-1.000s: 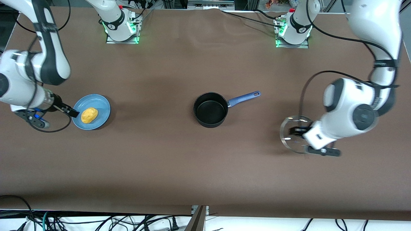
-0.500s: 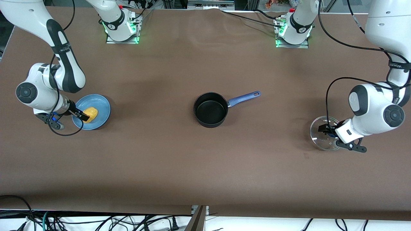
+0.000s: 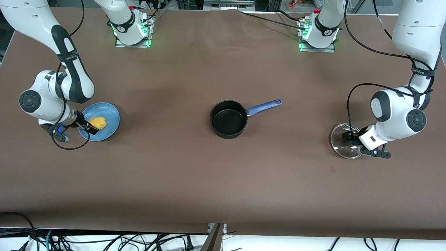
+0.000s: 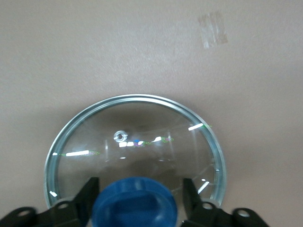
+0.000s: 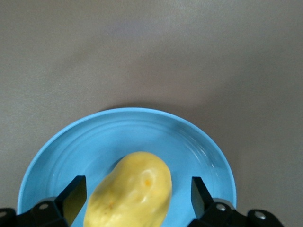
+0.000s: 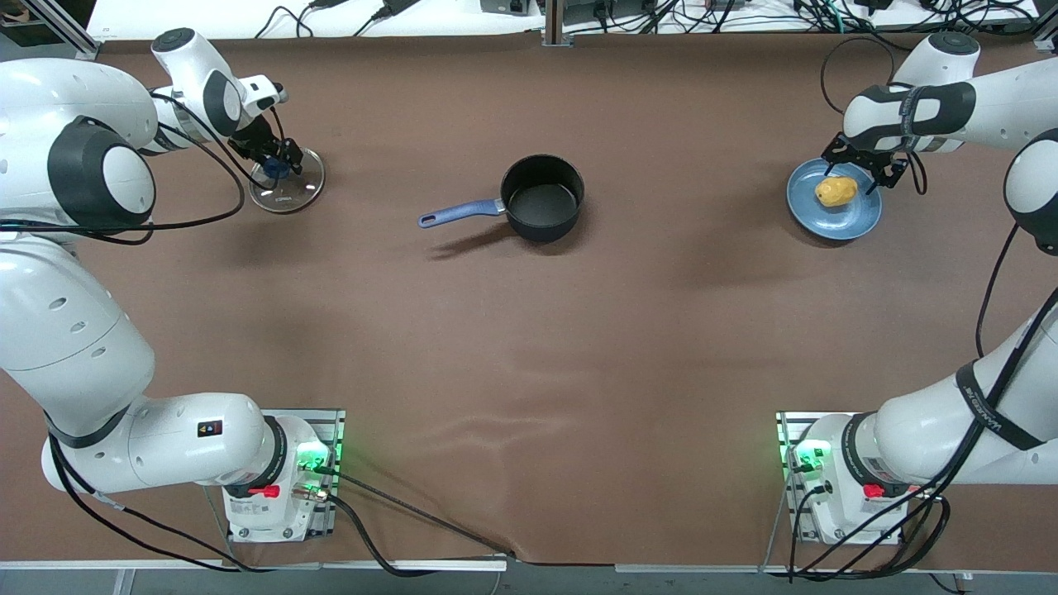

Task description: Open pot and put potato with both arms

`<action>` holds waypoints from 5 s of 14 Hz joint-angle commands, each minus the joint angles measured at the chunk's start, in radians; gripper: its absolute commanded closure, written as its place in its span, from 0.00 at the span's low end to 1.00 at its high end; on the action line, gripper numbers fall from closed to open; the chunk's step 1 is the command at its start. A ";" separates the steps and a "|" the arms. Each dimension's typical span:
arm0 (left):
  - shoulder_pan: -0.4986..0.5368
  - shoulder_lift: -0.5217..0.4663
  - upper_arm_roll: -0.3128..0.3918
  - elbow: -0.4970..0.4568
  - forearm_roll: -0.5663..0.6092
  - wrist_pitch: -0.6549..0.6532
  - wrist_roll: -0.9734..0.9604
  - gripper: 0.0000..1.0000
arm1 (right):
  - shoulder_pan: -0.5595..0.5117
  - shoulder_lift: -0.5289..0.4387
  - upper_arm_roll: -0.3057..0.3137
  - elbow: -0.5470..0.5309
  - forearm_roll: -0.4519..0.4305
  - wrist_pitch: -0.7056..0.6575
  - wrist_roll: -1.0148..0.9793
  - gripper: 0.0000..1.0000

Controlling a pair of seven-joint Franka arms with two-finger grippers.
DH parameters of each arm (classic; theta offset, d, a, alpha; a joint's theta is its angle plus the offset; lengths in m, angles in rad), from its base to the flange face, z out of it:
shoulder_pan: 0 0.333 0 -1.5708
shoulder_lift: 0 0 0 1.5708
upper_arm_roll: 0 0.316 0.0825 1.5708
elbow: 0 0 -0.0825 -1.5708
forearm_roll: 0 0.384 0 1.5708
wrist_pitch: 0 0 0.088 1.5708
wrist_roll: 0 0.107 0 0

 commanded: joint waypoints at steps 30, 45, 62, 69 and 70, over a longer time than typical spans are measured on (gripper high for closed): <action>-0.123 -0.340 -0.027 0.516 0.061 -1.017 -0.438 0.00 | 0.461 0.087 0.339 0.570 0.236 -0.515 1.079 0.62; -0.094 -0.375 -0.027 0.521 0.044 -0.913 -0.472 0.00 | 0.633 0.317 0.314 0.592 0.214 -0.048 1.244 0.62; -0.094 -0.375 -0.027 0.521 0.059 -0.914 -0.432 0.00 | 0.636 0.133 0.178 0.728 0.171 -0.502 1.131 0.01; -0.095 -0.375 -0.029 0.521 0.059 -0.914 -0.434 0.00 | 0.633 -0.045 -0.096 0.726 0.167 -0.787 0.433 0.00; -0.095 -0.375 -0.029 0.519 0.059 -0.914 -0.434 0.00 | 0.633 -0.063 -0.144 0.727 0.167 -0.836 0.311 0.00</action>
